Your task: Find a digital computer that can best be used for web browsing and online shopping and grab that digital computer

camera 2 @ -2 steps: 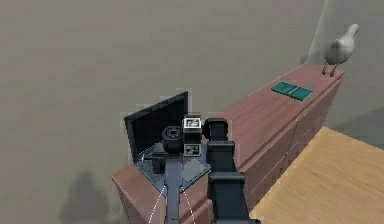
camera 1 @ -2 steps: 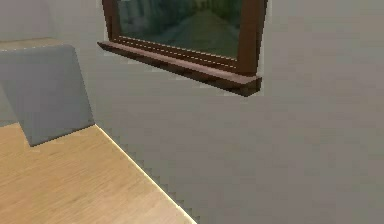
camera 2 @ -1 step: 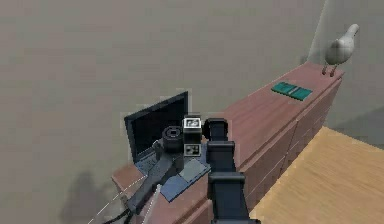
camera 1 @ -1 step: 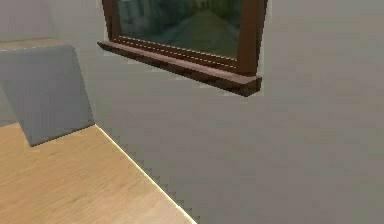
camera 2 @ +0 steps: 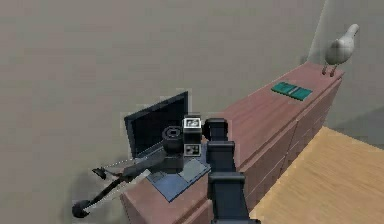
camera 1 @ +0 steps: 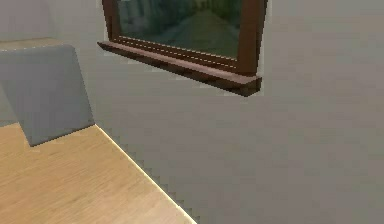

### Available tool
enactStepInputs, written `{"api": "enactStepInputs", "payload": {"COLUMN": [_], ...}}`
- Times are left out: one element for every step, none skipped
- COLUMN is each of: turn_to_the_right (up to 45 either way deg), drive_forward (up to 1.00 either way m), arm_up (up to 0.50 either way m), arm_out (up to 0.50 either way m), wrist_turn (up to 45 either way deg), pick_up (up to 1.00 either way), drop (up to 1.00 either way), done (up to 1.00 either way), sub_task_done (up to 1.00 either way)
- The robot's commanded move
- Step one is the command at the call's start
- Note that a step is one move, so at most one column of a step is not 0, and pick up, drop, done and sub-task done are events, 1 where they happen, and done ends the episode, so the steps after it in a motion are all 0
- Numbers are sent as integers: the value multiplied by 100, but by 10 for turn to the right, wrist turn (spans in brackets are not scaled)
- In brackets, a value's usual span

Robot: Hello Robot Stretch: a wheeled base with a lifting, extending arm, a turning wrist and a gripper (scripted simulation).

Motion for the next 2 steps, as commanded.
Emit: {"api": "enactStepInputs", "payload": {"turn_to_the_right": [0, 0], "drive_forward": [0, 0], "arm_up": [0, 0], "arm_out": [0, 0], "wrist_turn": [450, 270], "pick_up": [0, 0], "drop": [0, 0], "done": [0, 0], "sub_task_done": [0, 0]}}
